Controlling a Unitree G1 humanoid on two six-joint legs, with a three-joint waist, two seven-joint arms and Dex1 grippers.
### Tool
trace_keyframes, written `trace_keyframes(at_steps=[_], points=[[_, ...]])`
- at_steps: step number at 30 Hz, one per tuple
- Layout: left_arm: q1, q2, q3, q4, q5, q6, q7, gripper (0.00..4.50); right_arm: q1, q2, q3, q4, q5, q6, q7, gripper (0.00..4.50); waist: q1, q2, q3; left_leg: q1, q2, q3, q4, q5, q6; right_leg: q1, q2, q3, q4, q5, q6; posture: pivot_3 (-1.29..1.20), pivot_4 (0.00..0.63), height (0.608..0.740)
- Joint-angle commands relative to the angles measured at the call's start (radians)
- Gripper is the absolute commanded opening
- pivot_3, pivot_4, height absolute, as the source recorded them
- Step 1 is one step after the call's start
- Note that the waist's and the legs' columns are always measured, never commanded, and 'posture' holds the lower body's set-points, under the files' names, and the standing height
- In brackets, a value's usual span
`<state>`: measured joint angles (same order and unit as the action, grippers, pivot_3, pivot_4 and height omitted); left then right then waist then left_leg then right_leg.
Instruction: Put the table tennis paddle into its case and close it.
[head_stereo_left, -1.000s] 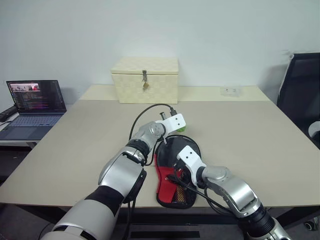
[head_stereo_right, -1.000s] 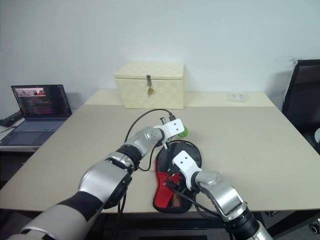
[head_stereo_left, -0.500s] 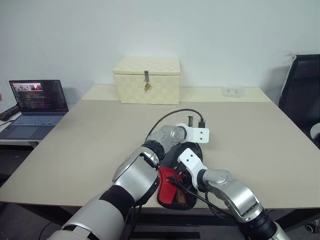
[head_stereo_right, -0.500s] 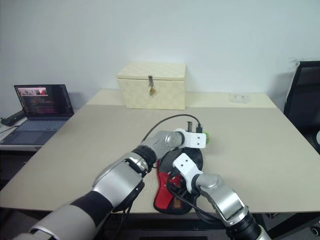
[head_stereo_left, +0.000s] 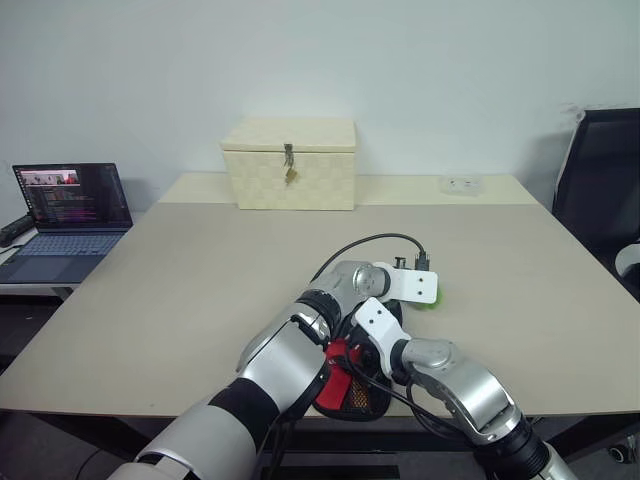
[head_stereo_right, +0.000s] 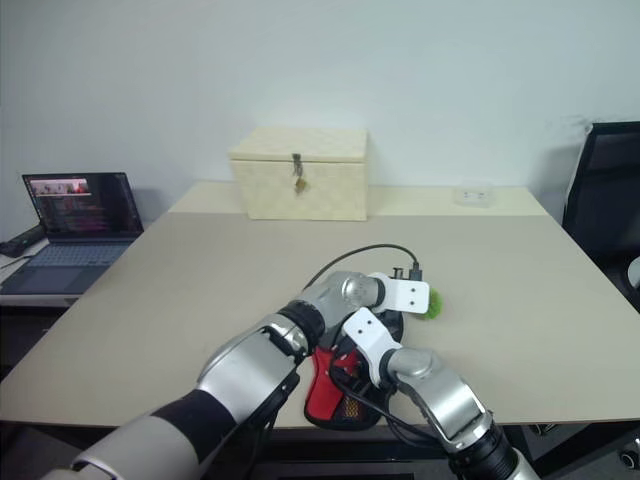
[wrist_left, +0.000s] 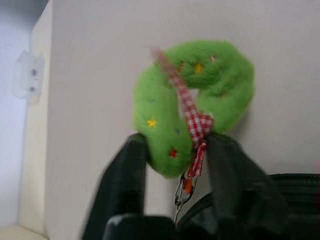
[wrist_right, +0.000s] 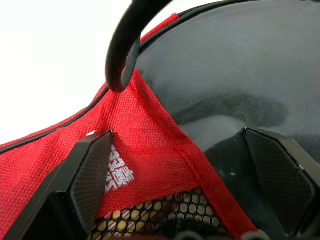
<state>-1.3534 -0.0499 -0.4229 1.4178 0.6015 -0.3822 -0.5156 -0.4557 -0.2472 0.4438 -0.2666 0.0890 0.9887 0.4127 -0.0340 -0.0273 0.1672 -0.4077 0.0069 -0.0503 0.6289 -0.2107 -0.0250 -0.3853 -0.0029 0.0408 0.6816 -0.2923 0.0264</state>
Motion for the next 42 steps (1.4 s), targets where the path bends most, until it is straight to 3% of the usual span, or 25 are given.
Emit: trace_keyframes(at_steps=[1,2,8,13,25,30,34,42], points=[[0.003,0.003,0.036,-0.037,-0.041,-0.001,-0.025,3.56,0.041,0.007,0.072,0.110,0.019,0.097,0.035,4.50,-0.001,0.000,-0.002,0.000,0.000,0.000,0.000,0.000,0.000,0.000,0.000,0.000,0.000,0.000,0.000,0.00,0.150,0.740],[0.007,0.008,0.052,-0.039,-0.059,0.000,-0.027,3.86,0.034,0.010,0.066,0.113,0.021,0.096,0.035,4.50,-0.001,0.000,-0.002,0.001,0.000,0.000,0.000,0.000,0.000,0.001,0.000,0.000,0.000,0.000,0.000,0.00,0.150,0.740],[0.016,0.024,0.130,-0.053,-0.136,-0.017,-0.019,3.86,0.006,0.010,0.034,0.147,0.020,0.079,0.041,4.50,-0.008,0.000,-0.002,0.008,0.001,0.000,0.000,0.000,0.000,0.008,0.001,0.000,0.000,0.000,0.000,0.00,0.150,0.740],[-0.002,0.070,0.222,-0.075,-0.233,-0.022,-0.070,3.86,-0.005,-0.028,-0.034,0.054,0.056,0.129,0.071,4.50,-0.007,0.000,-0.002,0.008,0.001,0.000,0.000,0.000,0.000,0.008,0.001,0.000,0.000,0.000,0.000,0.00,0.150,0.740],[0.092,0.277,0.414,-0.114,-0.468,0.076,-0.464,3.86,-0.096,-0.181,-0.350,-0.313,0.282,0.366,0.160,4.50,-0.005,0.001,0.001,-0.003,0.002,-0.001,0.000,0.000,0.000,-0.003,0.000,0.000,0.000,0.002,-0.004,0.00,0.150,0.740],[0.208,0.339,0.430,-0.179,-0.541,0.117,-0.727,3.86,-0.101,-0.325,-0.429,-0.265,0.273,0.239,0.188,4.50,-0.005,0.001,0.002,-0.007,0.002,-0.002,0.000,0.000,0.000,-0.006,0.000,-0.002,-0.001,0.003,-0.005,0.00,0.150,0.740],[0.276,0.341,0.414,-0.208,-0.538,0.137,-0.748,3.86,-0.084,-0.483,-0.293,-0.091,0.115,-0.052,0.214,4.50,0.000,0.000,0.003,-0.007,0.001,-0.002,0.000,0.000,0.000,-0.006,0.000,-0.002,-0.001,0.003,-0.005,0.00,0.150,0.740],[0.318,0.298,0.340,-0.193,-0.478,0.107,-0.667,3.86,-0.231,-0.441,-0.132,0.399,-0.091,-0.481,0.253,4.50,0.000,0.000,0.003,-0.007,0.001,-0.001,0.001,0.000,0.000,-0.005,0.000,-0.001,-0.001,0.003,-0.005,0.00,0.150,0.740]])
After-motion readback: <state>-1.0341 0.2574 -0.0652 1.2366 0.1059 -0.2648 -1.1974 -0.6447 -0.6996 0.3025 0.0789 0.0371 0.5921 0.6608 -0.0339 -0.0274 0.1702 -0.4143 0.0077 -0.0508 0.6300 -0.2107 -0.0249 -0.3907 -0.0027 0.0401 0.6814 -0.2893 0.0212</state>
